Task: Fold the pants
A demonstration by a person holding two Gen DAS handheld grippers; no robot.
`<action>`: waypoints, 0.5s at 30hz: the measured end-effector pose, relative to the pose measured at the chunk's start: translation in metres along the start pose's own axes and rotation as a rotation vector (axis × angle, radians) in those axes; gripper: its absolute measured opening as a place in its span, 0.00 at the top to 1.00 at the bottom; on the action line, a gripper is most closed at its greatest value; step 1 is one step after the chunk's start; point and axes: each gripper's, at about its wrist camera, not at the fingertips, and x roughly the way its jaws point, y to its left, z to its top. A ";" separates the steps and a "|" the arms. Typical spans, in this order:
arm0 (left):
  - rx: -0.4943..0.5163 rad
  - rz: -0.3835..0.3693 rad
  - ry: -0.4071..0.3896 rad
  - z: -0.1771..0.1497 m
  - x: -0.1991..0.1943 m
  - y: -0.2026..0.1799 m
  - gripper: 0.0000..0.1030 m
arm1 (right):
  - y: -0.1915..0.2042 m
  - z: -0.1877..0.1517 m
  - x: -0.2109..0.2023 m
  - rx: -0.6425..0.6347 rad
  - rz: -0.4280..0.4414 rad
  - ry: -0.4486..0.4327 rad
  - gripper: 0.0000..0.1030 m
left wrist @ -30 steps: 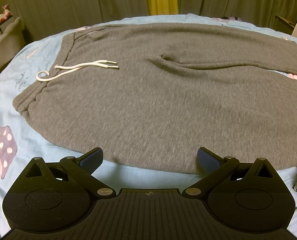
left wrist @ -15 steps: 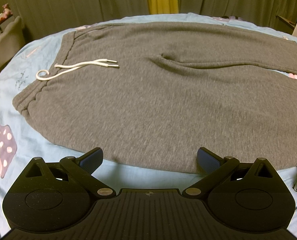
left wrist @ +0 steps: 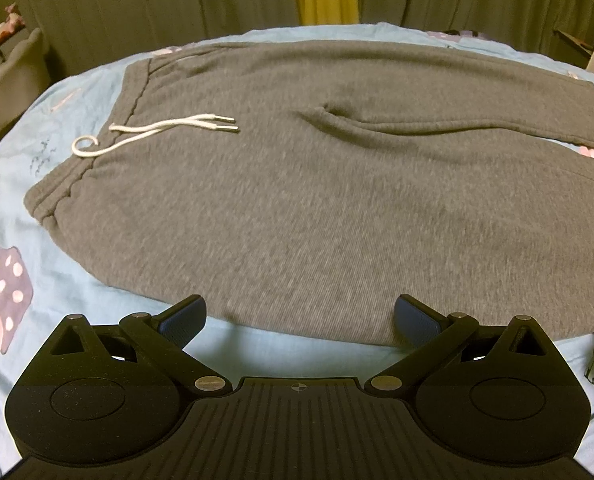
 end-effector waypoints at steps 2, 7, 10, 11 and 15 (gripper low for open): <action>-0.003 -0.001 0.005 0.001 0.000 0.000 0.00 | 0.000 0.000 0.000 0.001 0.002 0.001 0.04; -0.012 -0.007 0.018 0.003 0.002 0.002 0.00 | 0.000 0.001 0.002 -0.002 0.004 0.007 0.04; -0.018 -0.013 0.028 0.004 0.004 0.003 0.00 | 0.001 0.002 0.002 -0.006 0.010 0.013 0.04; -0.020 -0.014 0.028 0.004 0.004 0.003 0.00 | 0.001 0.001 0.003 -0.009 0.010 0.016 0.04; -0.028 -0.012 0.031 0.004 0.004 0.004 0.00 | 0.002 0.003 0.007 -0.015 0.017 0.037 0.04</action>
